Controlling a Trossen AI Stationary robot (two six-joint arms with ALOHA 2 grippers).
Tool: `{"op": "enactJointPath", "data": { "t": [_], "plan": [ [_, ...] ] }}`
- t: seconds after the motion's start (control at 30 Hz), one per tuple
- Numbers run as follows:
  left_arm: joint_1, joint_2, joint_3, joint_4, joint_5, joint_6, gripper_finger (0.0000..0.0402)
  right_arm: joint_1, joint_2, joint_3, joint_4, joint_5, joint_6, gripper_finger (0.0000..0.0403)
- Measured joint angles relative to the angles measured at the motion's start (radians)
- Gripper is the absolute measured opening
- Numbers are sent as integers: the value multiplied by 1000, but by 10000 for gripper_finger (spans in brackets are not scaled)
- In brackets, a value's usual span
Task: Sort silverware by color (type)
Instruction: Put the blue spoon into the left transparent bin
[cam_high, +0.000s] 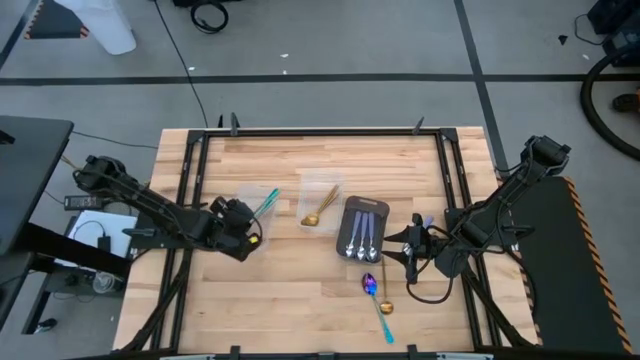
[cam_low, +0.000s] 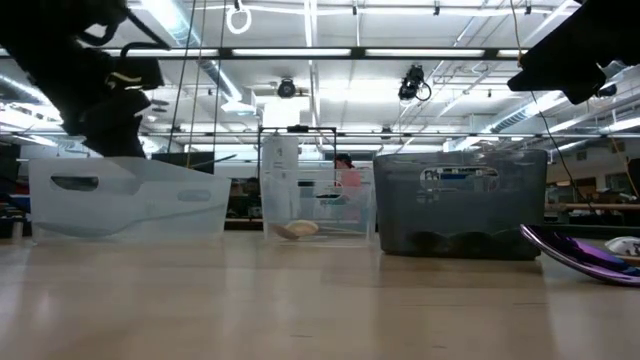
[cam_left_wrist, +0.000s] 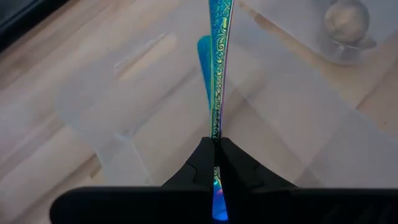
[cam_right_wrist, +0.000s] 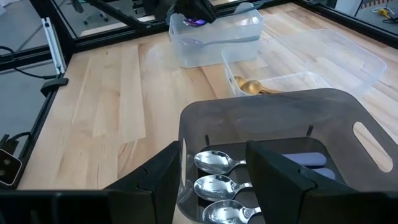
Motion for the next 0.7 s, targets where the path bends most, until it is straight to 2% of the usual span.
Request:
{"op": "enactJointPath", "data": {
  "t": [0.37, 0.7],
  "plan": [
    [-73, 0, -25, 1, -16, -141, 16, 0, 0, 0, 0, 1, 0, 189],
    [-84, 1, -25, 2, 13, -268, 16, -6, 0, 0, 0, 2, -7, 189]
  ]
}}
